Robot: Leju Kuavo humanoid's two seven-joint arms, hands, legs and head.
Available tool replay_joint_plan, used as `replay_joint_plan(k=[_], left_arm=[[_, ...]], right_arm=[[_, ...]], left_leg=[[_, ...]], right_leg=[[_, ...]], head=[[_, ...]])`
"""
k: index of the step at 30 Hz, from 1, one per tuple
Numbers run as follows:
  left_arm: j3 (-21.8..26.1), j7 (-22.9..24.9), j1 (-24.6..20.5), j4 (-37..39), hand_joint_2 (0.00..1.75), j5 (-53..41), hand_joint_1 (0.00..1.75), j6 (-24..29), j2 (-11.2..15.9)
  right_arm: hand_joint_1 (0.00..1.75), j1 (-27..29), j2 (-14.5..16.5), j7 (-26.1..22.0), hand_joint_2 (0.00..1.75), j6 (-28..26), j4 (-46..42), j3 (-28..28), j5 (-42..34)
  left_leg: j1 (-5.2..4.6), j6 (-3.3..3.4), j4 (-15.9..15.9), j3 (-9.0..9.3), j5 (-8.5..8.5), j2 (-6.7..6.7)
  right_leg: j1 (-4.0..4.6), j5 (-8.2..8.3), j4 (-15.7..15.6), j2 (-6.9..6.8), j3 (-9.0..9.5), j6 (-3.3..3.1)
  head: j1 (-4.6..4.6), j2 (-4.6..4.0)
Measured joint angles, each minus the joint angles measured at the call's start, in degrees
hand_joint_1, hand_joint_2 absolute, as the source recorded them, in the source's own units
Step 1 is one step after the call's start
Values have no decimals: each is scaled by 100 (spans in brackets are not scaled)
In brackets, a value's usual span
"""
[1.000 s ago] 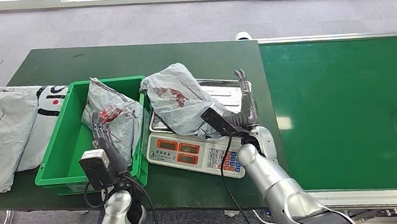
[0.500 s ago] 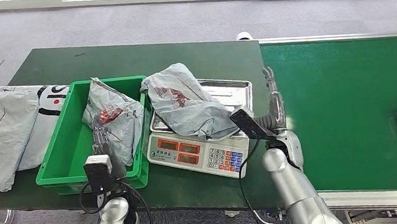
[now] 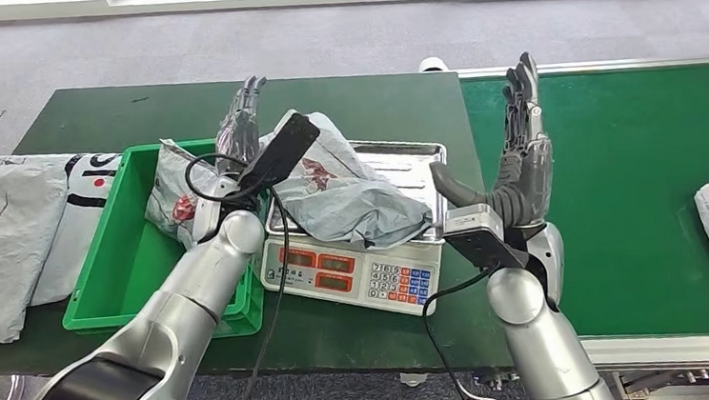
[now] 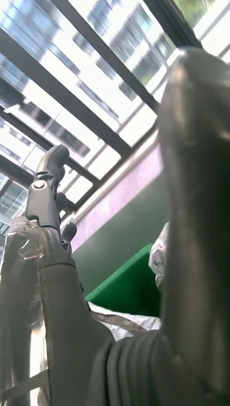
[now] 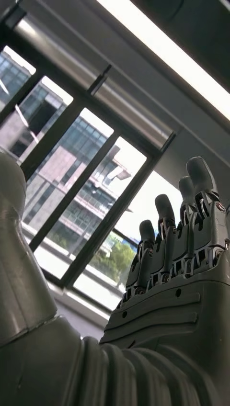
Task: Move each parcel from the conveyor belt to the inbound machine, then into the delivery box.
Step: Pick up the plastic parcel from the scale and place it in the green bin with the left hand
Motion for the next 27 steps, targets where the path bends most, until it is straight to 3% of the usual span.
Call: replay_joint_plan(k=[4,9,27], left_arm=[[-263,496,-360,560,175,-453,0,-452,-69],[-681,826,-596,948,175,-1075,0,-1229,-225],[-969,867,-754,1314,175,-1144,0,-1276,-333]], right_arm=[[0,-11,-36,-36,175,-121,-401,229,-96],[0,-24,-291,-312,175,-360,-661,498,-625],[0,-50,-533,-370,175,-413,-765,708,-729]], left_leg=[[1,-1,-1,-8,0,-3],[-1,2,-2,-12,-3,-6],[-1,2,-2,-10,-2,-3]], right_leg=[[2,-3,1,0,-9,-2],[-1,-4,1,-3,-7,-1],[-1,-4,2,-2,-8,-2]], head=[[-2,0],[0,1],[0,0]])
